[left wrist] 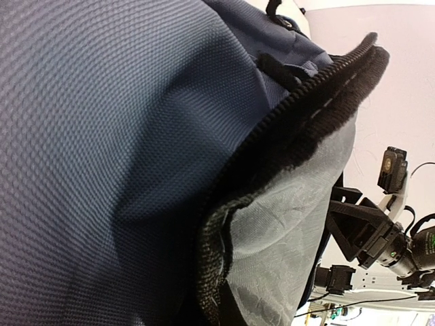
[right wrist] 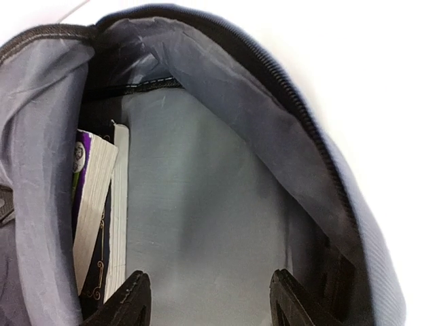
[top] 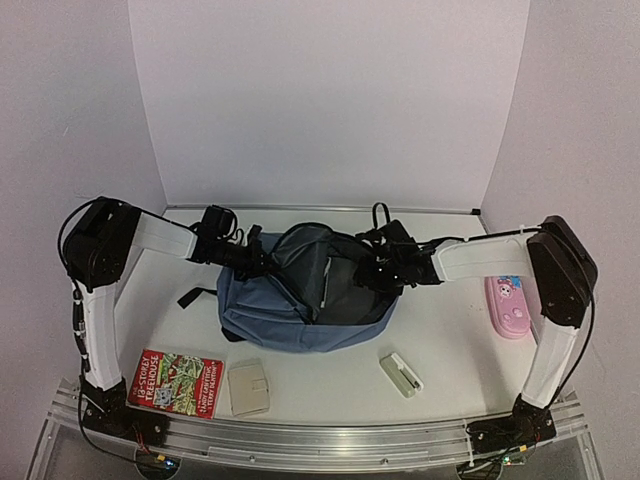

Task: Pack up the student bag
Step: Place the book in the student bag, then pick up the book from the center of the board.

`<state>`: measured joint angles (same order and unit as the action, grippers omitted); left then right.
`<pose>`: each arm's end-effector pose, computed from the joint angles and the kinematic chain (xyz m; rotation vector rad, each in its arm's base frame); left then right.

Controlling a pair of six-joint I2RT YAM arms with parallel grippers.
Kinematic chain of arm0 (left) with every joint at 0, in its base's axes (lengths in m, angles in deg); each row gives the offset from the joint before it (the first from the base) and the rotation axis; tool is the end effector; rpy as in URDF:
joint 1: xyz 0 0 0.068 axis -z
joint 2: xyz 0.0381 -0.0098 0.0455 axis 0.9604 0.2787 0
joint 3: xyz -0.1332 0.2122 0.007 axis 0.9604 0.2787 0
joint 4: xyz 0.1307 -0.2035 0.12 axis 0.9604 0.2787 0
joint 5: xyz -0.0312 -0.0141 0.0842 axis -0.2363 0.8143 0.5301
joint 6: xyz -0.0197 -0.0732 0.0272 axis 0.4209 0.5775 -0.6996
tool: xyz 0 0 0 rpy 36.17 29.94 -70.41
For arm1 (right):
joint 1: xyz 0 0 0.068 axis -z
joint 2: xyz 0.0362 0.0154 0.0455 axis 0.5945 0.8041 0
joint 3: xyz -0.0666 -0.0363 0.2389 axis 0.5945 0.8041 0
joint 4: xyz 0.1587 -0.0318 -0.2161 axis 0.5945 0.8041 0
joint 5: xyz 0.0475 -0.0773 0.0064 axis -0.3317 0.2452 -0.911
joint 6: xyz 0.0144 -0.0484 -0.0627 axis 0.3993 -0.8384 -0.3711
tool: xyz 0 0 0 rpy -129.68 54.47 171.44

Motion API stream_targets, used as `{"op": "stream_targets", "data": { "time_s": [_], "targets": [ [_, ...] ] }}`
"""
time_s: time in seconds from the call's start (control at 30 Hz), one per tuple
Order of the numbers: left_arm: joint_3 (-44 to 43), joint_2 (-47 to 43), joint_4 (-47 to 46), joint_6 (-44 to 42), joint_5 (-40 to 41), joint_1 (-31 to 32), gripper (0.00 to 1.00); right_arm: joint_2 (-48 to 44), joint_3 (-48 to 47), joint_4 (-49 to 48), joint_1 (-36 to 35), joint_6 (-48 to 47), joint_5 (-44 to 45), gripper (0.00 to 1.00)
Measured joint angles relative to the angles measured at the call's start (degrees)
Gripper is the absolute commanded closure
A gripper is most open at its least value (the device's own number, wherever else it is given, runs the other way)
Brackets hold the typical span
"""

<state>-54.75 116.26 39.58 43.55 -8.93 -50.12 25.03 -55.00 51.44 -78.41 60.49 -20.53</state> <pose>0.3836 -0.2205 0.0948 0.0719 2.5047 -1.3987 0.3219 0.2804 0.1267 0.0669 2.4486 0.5853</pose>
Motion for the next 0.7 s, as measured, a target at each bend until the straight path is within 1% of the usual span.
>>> {"op": "stream_targets", "data": {
  "time_s": [0.03, 0.07, 0.13, 0.2, 0.3, 0.33, 0.37, 0.43, 0.5, 0.57, 0.7],
  "targets": [
    [-0.80, 0.38, 0.21, -0.18, 0.20, 0.19, 1.00, -0.59, 0.13, 0.30, 0.29, -0.23, 0.16, 0.40],
    [-1.34, 0.54, 0.47, -0.52, 0.49, 0.38, 0.96, -1.11, 0.19, 0.49, 0.51, -0.52, 0.25, 0.39],
    [-1.97, 0.46, 1.70, -1.21, 1.36, 0.65, 0.84, -2.67, 0.21, 0.86, 0.56, -1.65, 0.17, 0.39],
    [-2.19, -0.21, 3.04, -2.13, 2.12, 0.69, 0.65, -4.53, 0.21, 1.08, 0.49, -3.15, -0.12, 0.35],
    [-2.14, -3.67, 6.74, -4.13, 4.81, 0.67, 0.31, -8.91, 0.21, 1.64, 0.38, -5.80, -1.42, 0.29],
    [-2.01, -5.51, 8.37, -4.77, 5.89, 0.57, 0.23, -10.76, 0.21, 1.69, 0.27, -6.86, -2.03, 0.27],
    [-1.73, -7.78, 10.01, -5.79, 6.91, 0.34, 0.17, -12.69, 0.21, 1.64, 0.14, -7.72, -2.76, 0.27],
    [-1.02, -12.53, 13.25, -6.53, 8.72, -0.35, 0.09, -16.33, 0.00, 1.58, -0.51, -9.56, -4.58, 0.26],
    [-0.56, -16.89, 15.86, -7.35, 10.00, -1.29, 0.03, -19.11, -0.71, 1.57, -1.63, -10.97, -6.40, 0.27],
    [-0.36, -21.71, 20.10, -8.77, 10.81, -2.62, 0.00, -20.25, -1.98, 1.35, -3.78, -12.15, -7.93, 0.30],
    [-0.75, -28.72, 28.82, -10.66, 12.11, -4.79, 0.00, -19.84, -4.46, 1.08, -9.88, -13.92, -11.16, 0.38]
  ]
}}
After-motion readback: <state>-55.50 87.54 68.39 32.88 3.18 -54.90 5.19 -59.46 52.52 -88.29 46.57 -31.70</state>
